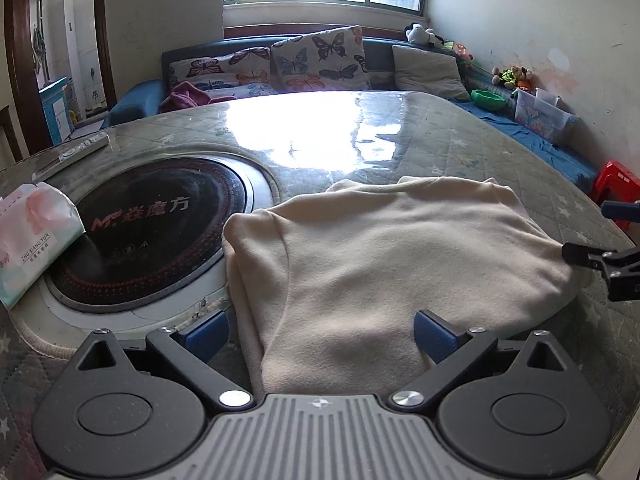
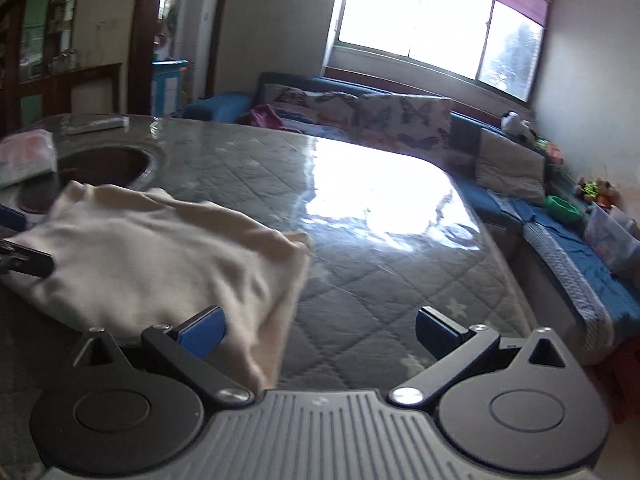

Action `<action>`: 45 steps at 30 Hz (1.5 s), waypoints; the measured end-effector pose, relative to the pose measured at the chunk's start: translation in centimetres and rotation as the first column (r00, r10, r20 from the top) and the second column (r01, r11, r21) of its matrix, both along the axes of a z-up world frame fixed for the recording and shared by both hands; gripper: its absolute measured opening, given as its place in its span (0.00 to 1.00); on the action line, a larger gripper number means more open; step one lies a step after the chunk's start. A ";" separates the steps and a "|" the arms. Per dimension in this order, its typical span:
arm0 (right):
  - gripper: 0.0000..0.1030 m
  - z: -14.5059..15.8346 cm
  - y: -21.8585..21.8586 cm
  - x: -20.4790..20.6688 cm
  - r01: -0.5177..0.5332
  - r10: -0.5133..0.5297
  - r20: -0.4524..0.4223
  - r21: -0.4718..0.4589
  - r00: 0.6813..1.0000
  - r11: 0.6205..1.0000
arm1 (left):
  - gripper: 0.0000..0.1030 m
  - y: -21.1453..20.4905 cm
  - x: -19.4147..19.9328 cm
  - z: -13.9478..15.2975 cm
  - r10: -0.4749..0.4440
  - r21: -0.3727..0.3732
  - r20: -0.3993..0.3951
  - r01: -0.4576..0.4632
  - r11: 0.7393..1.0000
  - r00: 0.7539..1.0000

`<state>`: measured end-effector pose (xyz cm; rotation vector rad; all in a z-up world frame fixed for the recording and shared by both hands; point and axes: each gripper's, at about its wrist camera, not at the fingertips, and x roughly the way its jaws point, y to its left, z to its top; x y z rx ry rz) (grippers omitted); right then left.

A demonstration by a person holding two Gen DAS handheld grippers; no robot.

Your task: Fold clothes

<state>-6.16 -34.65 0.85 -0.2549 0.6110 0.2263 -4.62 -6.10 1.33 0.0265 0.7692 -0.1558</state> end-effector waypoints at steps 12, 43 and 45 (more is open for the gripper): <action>1.00 1.0 1.2 -0.8 -0.074 0.074 0.024 0.016 0.997 0.997 | 0.98 2.8 -0.2 0.9 0.091 -0.063 -0.001 -0.091 0.994 0.996; 1.00 0.4 9.4 -1.1 -0.304 0.304 -0.029 0.012 0.952 0.953 | 1.00 6.0 -1.4 -0.2 0.181 -0.129 -0.048 -0.186 0.974 0.982; 1.00 0.5 9.6 -1.2 -0.309 0.309 -0.026 0.011 0.951 0.951 | 1.00 6.0 -1.4 -0.2 0.181 -0.127 -0.048 -0.186 0.974 0.982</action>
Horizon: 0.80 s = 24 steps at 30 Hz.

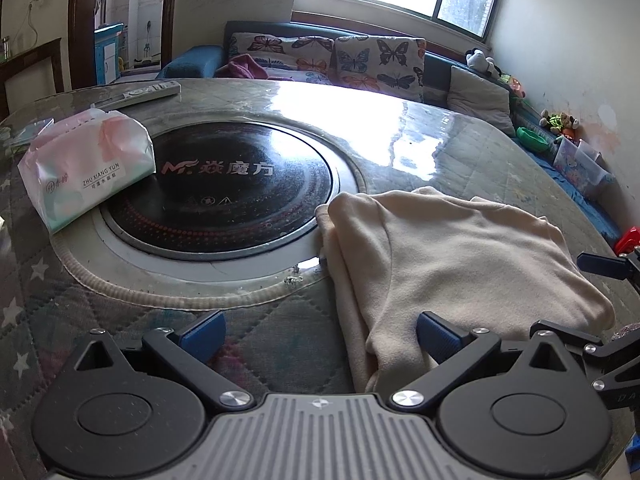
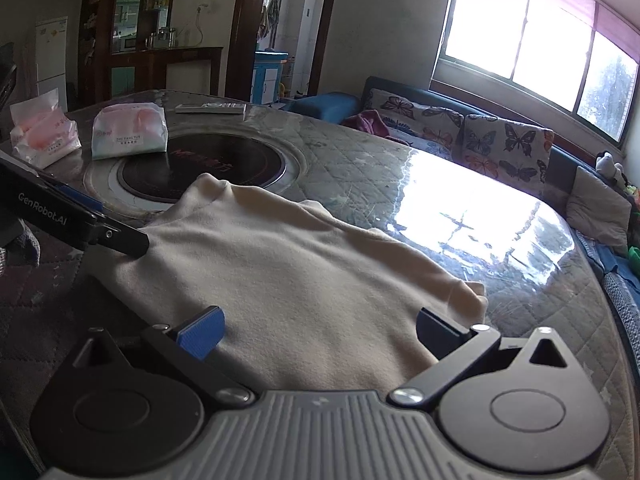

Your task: Fold clothes

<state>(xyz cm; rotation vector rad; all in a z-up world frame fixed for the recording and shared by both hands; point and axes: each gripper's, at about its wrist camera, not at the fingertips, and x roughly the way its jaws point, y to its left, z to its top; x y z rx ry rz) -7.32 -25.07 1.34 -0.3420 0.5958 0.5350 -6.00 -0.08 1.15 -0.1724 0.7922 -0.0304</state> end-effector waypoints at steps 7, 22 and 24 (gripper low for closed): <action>1.00 0.2 0.4 -0.2 -0.014 0.014 -0.005 0.007 1.000 1.000 | 1.00 0.3 0.0 0.2 0.001 -0.014 0.002 -0.001 1.000 1.000; 1.00 -0.2 1.8 -0.5 -0.066 0.066 -0.051 0.015 0.996 0.998 | 1.00 2.7 -0.3 1.1 0.078 -0.041 0.015 -0.077 0.996 0.997; 1.00 0.0 2.3 -0.8 -0.096 0.096 -0.042 0.005 0.995 0.995 | 1.00 2.9 -0.2 1.0 0.086 -0.047 0.004 -0.086 0.995 0.996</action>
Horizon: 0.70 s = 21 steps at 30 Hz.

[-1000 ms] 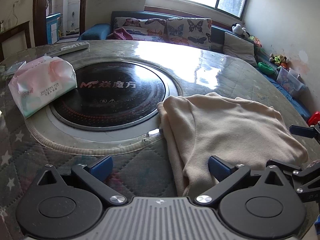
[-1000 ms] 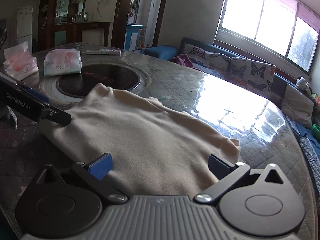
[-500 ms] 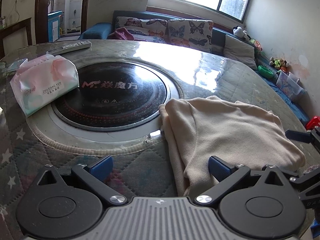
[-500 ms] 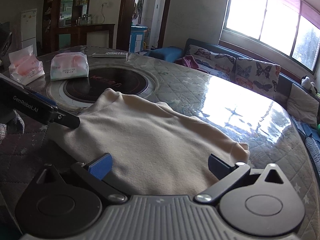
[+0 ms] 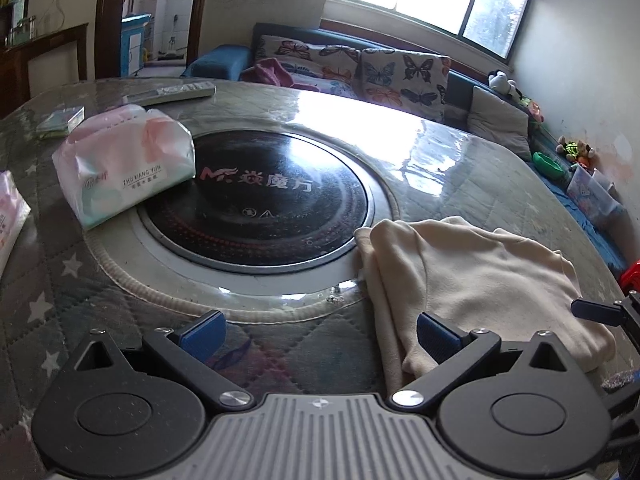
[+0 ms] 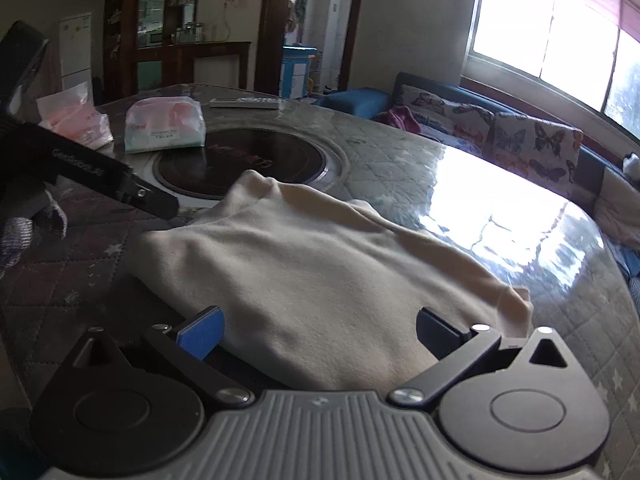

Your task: Fold clothes

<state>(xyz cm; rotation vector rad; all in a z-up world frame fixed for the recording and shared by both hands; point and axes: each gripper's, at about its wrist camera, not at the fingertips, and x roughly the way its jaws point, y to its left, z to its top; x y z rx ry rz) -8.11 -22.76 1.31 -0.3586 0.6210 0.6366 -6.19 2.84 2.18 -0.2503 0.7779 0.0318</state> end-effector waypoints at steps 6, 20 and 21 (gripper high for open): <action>0.98 0.4 2.8 -1.7 -0.140 0.142 0.033 -0.066 0.989 0.988 | 1.00 0.4 0.5 -0.2 0.030 -0.025 -0.033 -0.031 0.999 0.999; 0.63 -0.6 10.1 -4.3 -0.375 0.405 0.083 -0.249 0.910 0.893 | 1.00 1.4 1.0 -0.1 0.084 -0.122 -0.049 -0.089 0.988 0.995; 0.60 -0.6 10.2 -4.3 -0.375 0.405 0.082 -0.247 0.911 0.893 | 1.00 1.4 1.0 -0.2 0.082 -0.129 -0.050 -0.088 0.988 0.995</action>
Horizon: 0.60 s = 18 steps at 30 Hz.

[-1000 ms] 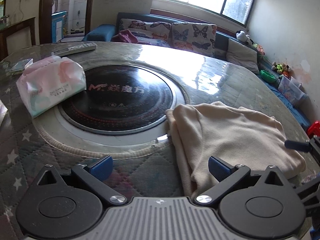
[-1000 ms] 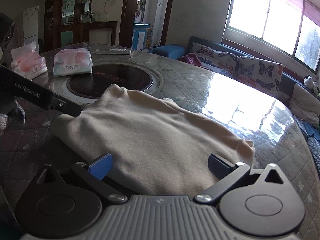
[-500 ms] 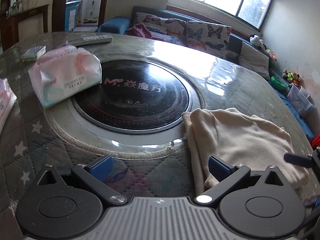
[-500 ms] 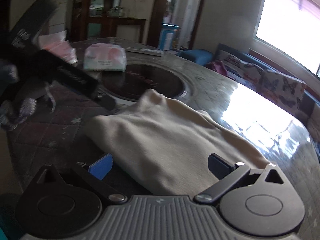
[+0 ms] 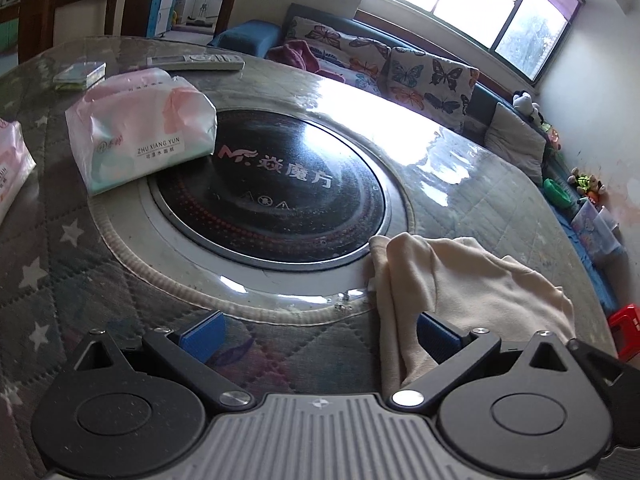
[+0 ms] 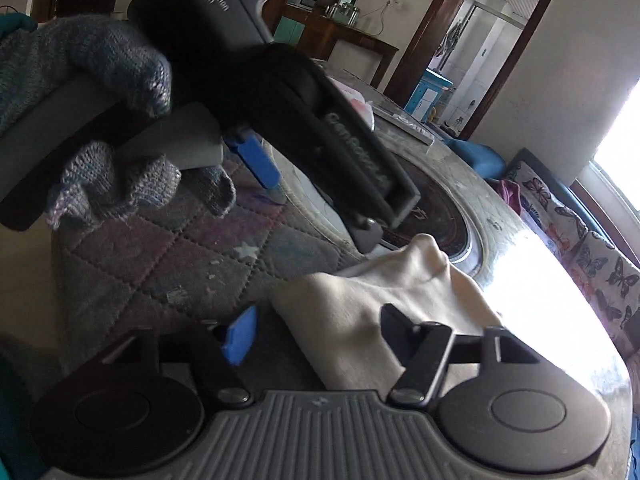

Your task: Fold clothes

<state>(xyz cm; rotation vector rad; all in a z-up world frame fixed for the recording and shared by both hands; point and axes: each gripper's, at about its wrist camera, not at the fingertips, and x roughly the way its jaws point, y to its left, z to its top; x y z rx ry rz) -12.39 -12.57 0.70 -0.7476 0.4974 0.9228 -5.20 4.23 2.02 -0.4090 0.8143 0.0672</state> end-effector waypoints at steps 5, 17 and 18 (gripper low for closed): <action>0.45 0.0 0.3 0.0 0.015 -0.015 -0.004 -0.007 1.000 1.000 | 1.00 0.0 0.1 0.0 0.001 -0.030 0.002 -0.001 1.000 1.000; 0.15 2.0 -1.7 2.0 0.122 -0.098 -0.172 0.137 0.980 0.983 | 1.00 -0.1 0.3 0.1 0.017 -0.191 -0.007 -0.018 0.981 1.000; 0.15 2.3 -2.1 2.2 0.139 -0.107 -0.195 0.159 0.975 0.978 | 1.00 -0.2 0.5 0.1 0.018 -0.212 -0.010 -0.019 0.977 1.000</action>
